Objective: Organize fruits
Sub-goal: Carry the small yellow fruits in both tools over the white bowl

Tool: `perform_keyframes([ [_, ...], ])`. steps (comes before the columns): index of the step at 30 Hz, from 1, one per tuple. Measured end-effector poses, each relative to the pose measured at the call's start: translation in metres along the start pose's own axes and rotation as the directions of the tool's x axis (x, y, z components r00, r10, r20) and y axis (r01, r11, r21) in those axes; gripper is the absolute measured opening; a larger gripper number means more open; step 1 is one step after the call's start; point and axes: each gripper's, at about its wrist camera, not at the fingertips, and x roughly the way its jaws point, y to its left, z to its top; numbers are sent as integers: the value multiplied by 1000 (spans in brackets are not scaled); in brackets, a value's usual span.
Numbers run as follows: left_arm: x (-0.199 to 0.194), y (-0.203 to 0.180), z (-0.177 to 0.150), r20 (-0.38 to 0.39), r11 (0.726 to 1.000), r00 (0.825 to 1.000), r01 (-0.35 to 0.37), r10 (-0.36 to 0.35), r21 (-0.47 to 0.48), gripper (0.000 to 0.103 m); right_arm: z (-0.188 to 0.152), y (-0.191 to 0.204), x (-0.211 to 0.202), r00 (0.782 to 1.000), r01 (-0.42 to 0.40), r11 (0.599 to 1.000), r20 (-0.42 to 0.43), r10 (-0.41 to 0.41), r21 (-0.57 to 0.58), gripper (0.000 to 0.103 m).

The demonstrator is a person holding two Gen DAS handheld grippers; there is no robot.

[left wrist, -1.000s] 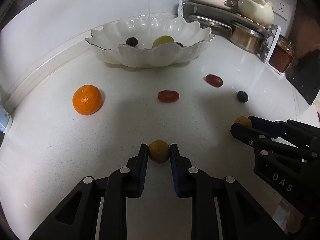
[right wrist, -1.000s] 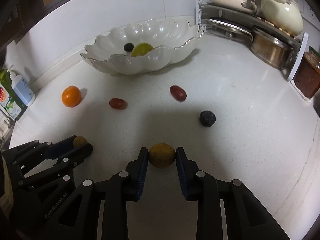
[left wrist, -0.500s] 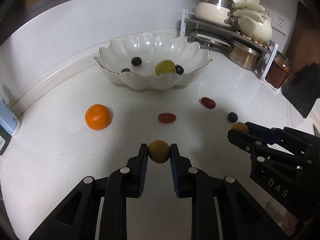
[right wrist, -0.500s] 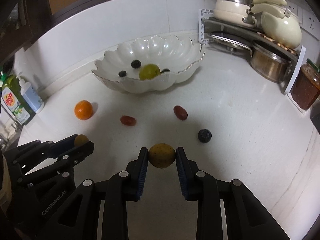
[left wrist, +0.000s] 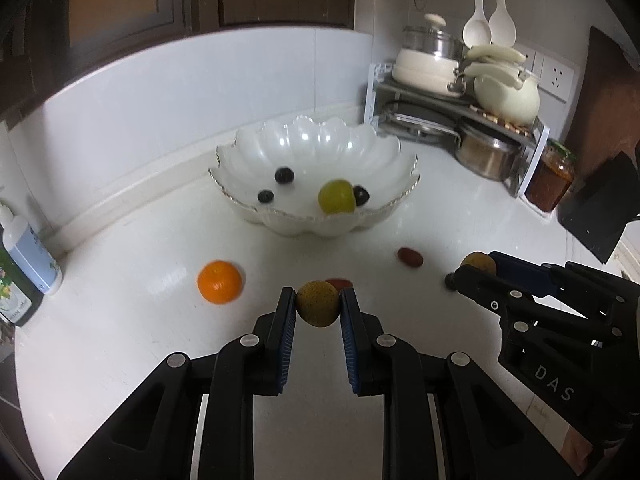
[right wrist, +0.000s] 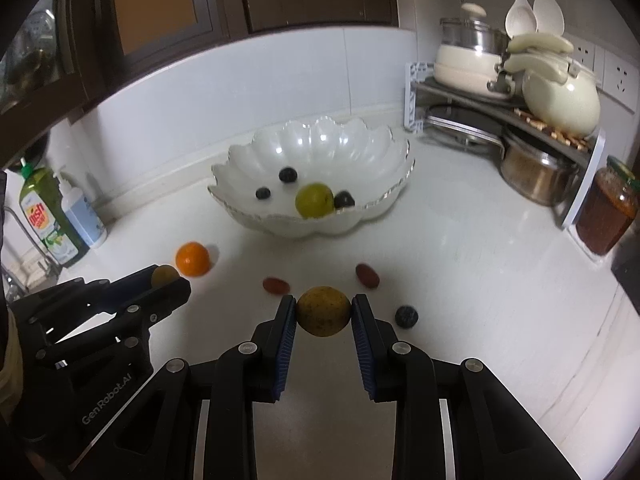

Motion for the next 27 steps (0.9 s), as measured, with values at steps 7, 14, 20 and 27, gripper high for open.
perform_keyframes([
  [7,-15,3,13,56,1000,998,-13,13,-3,23,14,2,-13,998,-6,1000,57,7,-15,30],
  [14,-25,5,28,111,999,993,-28,30,-16,23,30,2,-21,994,-18,1000,106,20,-21,30],
  [20,-24,8,42,135,999,990,-33,37,-34,23,44,1,-20,990,-43,999,131,44,-10,30],
  [27,-16,12,61,143,997,988,-52,59,-53,23,61,1,-12,987,-51,999,151,51,-5,30],
])
